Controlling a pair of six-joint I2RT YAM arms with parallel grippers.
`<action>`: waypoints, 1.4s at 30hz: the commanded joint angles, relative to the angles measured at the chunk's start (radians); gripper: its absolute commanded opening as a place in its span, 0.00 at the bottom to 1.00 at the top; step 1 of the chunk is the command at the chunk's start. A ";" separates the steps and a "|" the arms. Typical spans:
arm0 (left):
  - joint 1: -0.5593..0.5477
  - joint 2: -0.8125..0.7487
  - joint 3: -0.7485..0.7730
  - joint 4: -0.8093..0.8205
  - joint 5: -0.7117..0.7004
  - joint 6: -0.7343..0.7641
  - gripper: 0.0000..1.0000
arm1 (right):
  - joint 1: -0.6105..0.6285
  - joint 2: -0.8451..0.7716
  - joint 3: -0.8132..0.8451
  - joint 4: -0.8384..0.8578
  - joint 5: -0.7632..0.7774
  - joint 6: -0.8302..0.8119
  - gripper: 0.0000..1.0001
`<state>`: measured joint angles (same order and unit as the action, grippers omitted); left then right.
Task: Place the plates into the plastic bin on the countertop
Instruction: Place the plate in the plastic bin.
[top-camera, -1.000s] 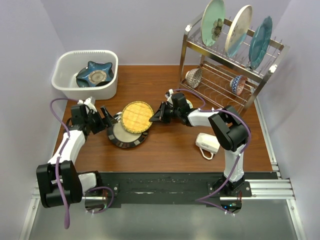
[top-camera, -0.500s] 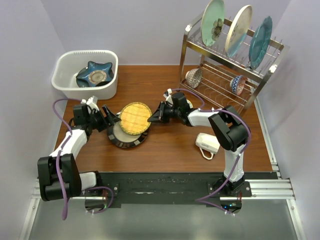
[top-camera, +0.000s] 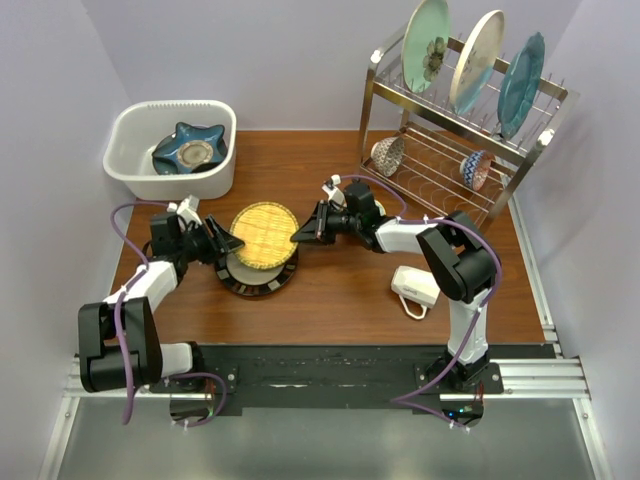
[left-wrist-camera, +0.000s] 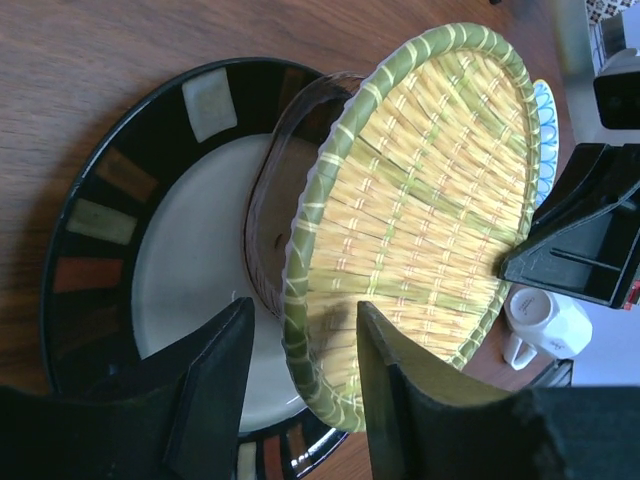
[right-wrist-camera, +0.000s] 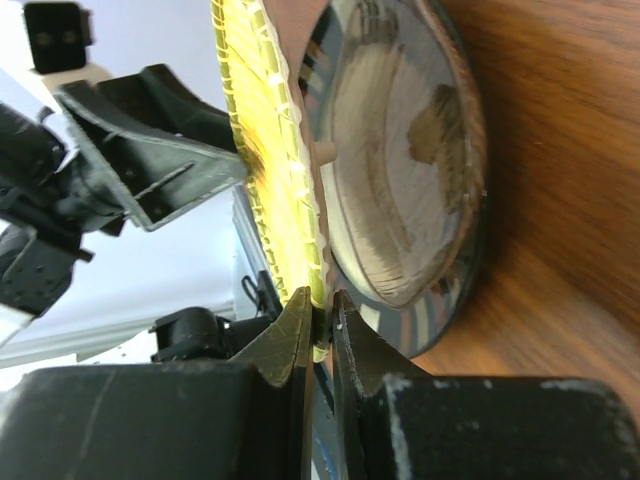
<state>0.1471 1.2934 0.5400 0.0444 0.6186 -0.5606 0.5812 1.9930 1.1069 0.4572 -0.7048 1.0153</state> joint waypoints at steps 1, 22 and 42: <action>-0.011 0.017 -0.018 0.120 0.072 -0.042 0.47 | -0.001 -0.062 0.024 0.113 -0.071 0.040 0.01; -0.012 -0.003 0.077 0.037 0.046 -0.019 0.00 | -0.001 -0.118 0.028 -0.080 -0.009 -0.110 0.83; -0.009 0.037 0.313 -0.095 0.032 0.016 0.00 | -0.001 -0.165 0.002 -0.209 0.053 -0.221 0.94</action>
<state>0.1364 1.3193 0.7612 -0.0441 0.6392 -0.5739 0.5770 1.8820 1.0977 0.2649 -0.6678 0.8295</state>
